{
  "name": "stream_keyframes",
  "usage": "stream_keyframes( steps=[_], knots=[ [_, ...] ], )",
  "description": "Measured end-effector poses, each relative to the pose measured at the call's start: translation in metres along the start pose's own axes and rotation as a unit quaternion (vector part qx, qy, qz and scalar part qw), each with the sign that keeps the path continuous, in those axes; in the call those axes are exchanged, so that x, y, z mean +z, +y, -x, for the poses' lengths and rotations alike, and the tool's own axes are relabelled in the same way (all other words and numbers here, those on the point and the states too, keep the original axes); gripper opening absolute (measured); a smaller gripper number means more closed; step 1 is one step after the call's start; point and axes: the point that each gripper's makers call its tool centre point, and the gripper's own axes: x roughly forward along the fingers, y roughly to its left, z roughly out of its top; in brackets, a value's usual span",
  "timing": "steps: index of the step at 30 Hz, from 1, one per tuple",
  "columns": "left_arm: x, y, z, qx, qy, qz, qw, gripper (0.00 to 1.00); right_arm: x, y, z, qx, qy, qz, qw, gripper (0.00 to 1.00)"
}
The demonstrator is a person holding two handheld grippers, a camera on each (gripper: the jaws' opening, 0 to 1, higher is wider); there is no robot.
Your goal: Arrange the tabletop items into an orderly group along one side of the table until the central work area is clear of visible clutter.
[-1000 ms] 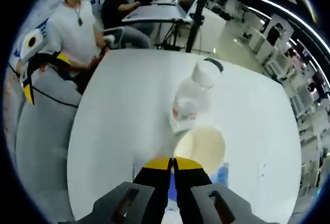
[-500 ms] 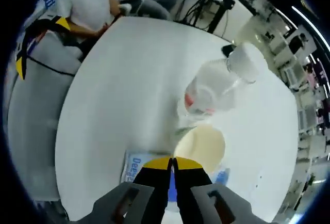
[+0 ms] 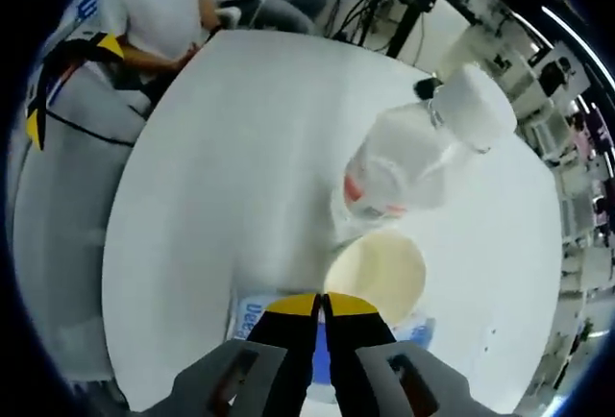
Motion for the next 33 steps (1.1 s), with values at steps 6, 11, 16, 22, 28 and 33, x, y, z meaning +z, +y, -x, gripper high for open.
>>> stream_keyframes(
  steps=[6,11,16,22,28,33],
  knots=[
    [-0.003,-0.002,-0.004,-0.007,0.005,0.004,1.0000,0.71,0.001,-0.006,0.000,-0.029,-0.014,-0.021,0.9992,0.24],
    [-0.002,0.002,-0.002,-0.004,0.001,0.016,0.9999,0.71,0.005,-0.006,0.007,-0.037,-0.042,-0.028,0.9980,0.32],
    [-0.004,0.000,-0.004,-0.010,0.006,0.009,0.9999,0.72,0.010,0.005,0.025,-0.039,-0.084,-0.046,0.9947,0.39],
    [-0.005,-0.002,-0.007,-0.012,0.011,0.003,0.9999,0.73,0.006,0.027,0.037,-0.042,-0.138,-0.108,0.9836,0.59],
    [0.000,-0.007,-0.010,-0.022,0.013,-0.007,0.9997,0.75,-0.006,0.059,0.051,-0.044,-0.166,-0.163,0.9715,0.67],
    [-0.002,-0.011,-0.013,-0.031,0.017,-0.009,0.9994,0.76,-0.017,0.078,0.069,-0.057,-0.203,-0.233,0.9493,0.68]
  ],
)
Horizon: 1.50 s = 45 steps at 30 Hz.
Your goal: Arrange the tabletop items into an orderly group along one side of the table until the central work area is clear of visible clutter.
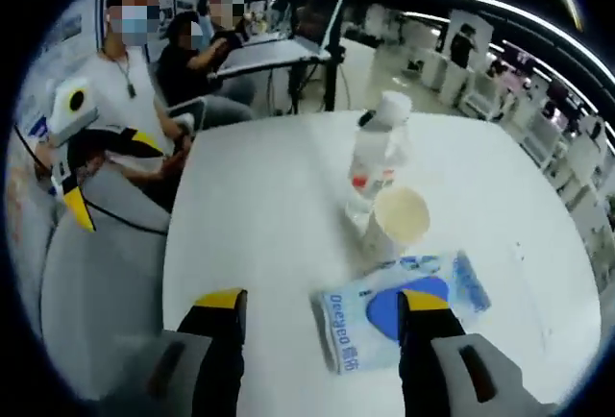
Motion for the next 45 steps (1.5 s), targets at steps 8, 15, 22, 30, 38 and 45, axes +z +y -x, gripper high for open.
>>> stream_keyframes(
  steps=[8,15,22,30,38,45],
  knots=[
    [-0.003,-0.009,-0.003,-0.013,0.013,-0.011,0.9998,0.78,-0.028,0.008,0.044,-0.045,-0.050,-0.127,0.9896,0.73],
    [0.000,-0.006,-0.005,-0.007,0.013,-0.006,0.9999,0.81,-0.059,0.016,0.087,-0.099,-0.103,-0.237,0.9610,0.78],
    [0.004,-0.005,-0.010,-0.011,0.018,-0.011,0.9997,0.84,-0.091,0.027,0.110,-0.144,-0.109,-0.290,0.9398,0.77],
    [0.007,-0.019,-0.020,-0.026,0.026,-0.018,0.9992,0.84,-0.116,0.050,0.117,-0.149,-0.096,-0.302,0.9369,0.75],
    [0.008,-0.033,-0.026,-0.037,0.025,-0.029,0.9986,0.84,-0.131,0.054,0.124,-0.155,-0.085,-0.309,0.9345,0.75],
    [0.005,-0.032,-0.023,-0.033,0.030,-0.029,0.9986,0.84,-0.139,0.045,0.127,-0.164,-0.064,-0.287,0.9415,0.75]
  ],
)
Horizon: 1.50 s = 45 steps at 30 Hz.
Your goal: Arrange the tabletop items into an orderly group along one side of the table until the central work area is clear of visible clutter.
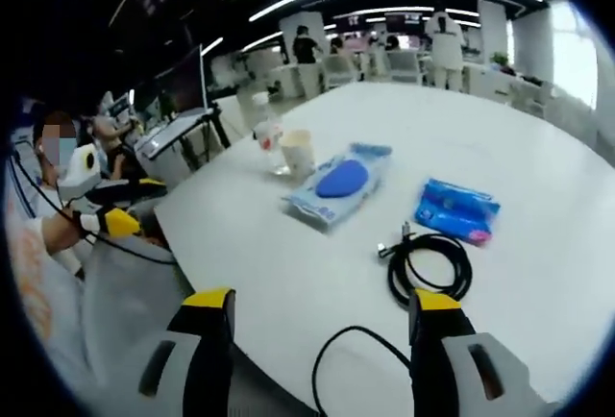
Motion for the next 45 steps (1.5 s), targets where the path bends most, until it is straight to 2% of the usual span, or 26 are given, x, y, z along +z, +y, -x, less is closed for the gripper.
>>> stream_keyframes(
  steps=[7,12,15,19,24,26,28,30,34,40,43,45],
  knots=[
    [0.000,0.000,-0.001,0.000,0.005,-0.003,1.0000,0.84,-0.004,-0.007,0.004,-0.005,-0.004,-0.011,0.9999,0.75],
    [0.002,-0.003,-0.009,-0.006,0.013,-0.009,0.9999,0.83,-0.006,-0.004,0.002,-0.002,-0.003,-0.018,0.9998,0.75],
    [0.004,-0.007,-0.019,-0.008,0.022,-0.016,0.9996,0.82,-0.006,-0.011,0.002,-0.002,-0.002,-0.023,0.9997,0.74],
    [0.018,-0.009,-0.032,-0.017,0.014,0.006,0.9997,0.82,-0.003,-0.011,-0.003,0.003,-0.002,-0.026,0.9997,0.74],
    [0.024,-0.009,-0.051,-0.025,0.021,0.004,0.9995,0.81,0.007,-0.021,-0.013,0.018,-0.005,-0.030,0.9994,0.74],
    [0.027,-0.013,-0.058,-0.029,0.022,0.032,0.9988,0.80,0.013,-0.029,-0.016,0.021,-0.003,-0.025,0.9994,0.73],
    [0.030,-0.013,-0.066,-0.026,0.020,0.087,0.9957,0.80,0.025,-0.034,-0.024,0.030,-0.006,-0.021,0.9993,0.73],
    [0.027,-0.010,-0.073,-0.017,0.035,0.128,0.9911,0.78,0.039,-0.041,-0.032,0.040,-0.012,-0.019,0.9989,0.73],
    [0.024,-0.003,-0.086,-0.004,0.044,0.160,0.9862,0.76,0.066,-0.053,-0.049,0.058,-0.008,-0.003,0.9983,0.72],
    [0.027,-0.006,-0.105,0.000,0.047,0.211,0.9764,0.75,0.113,-0.066,-0.081,0.082,0.007,0.074,0.9939,0.71],
    [0.027,-0.008,-0.115,0.003,0.048,0.236,0.9707,0.74,0.134,-0.074,-0.100,0.093,0.003,0.084,0.9921,0.71],
    [0.024,-0.007,-0.123,0.008,0.051,0.259,0.9645,0.73,0.147,-0.072,-0.109,0.111,0.000,0.082,0.9905,0.69]
  ],
)
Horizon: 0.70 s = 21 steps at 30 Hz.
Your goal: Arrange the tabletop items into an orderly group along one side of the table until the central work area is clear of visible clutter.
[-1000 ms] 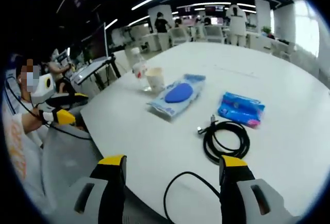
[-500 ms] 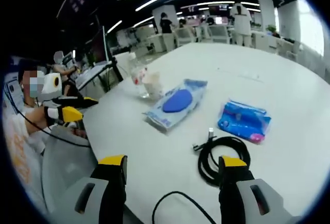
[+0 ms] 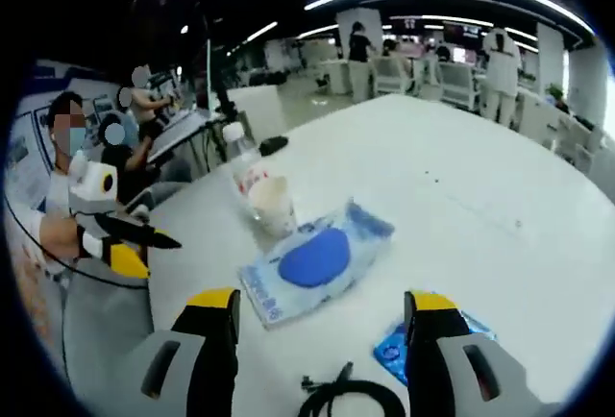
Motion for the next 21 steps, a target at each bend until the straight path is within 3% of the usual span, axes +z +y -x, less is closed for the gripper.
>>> stream_keyframes(
  steps=[9,12,13,14,15,16,18,21],
  knots=[
    [-0.010,0.005,-0.037,0.009,0.021,0.063,0.9977,0.65,0.027,-0.036,-0.056,0.020,0.013,0.048,0.9986,0.62],
    [-0.011,0.004,-0.048,0.016,0.020,0.104,0.9942,0.62,0.029,-0.045,-0.073,0.033,0.015,0.057,0.9977,0.60],
    [-0.010,0.003,-0.052,0.014,0.017,0.123,0.9922,0.61,0.027,-0.052,-0.084,0.038,0.026,0.072,0.9963,0.60],
    [-0.010,0.002,-0.057,0.013,0.018,0.136,0.9905,0.60,0.025,-0.046,-0.085,0.041,0.041,0.087,0.9945,0.60],
    [-0.009,0.002,-0.061,0.013,0.016,0.141,0.9898,0.58,0.024,-0.048,-0.090,0.041,0.045,0.094,0.9937,0.59],
    [-0.009,0.002,-0.064,0.013,0.016,0.141,0.9897,0.57,0.026,-0.064,-0.106,0.043,0.048,0.096,0.9933,0.59],
    [-0.007,0.000,-0.071,0.012,0.014,0.144,0.9894,0.55,0.025,-0.063,-0.114,0.050,0.058,0.090,0.9930,0.59],
    [-0.007,-0.007,-0.078,-0.004,0.014,0.161,0.9869,0.53,0.035,-0.057,-0.125,0.079,0.022,0.090,0.9925,0.61]
  ],
)
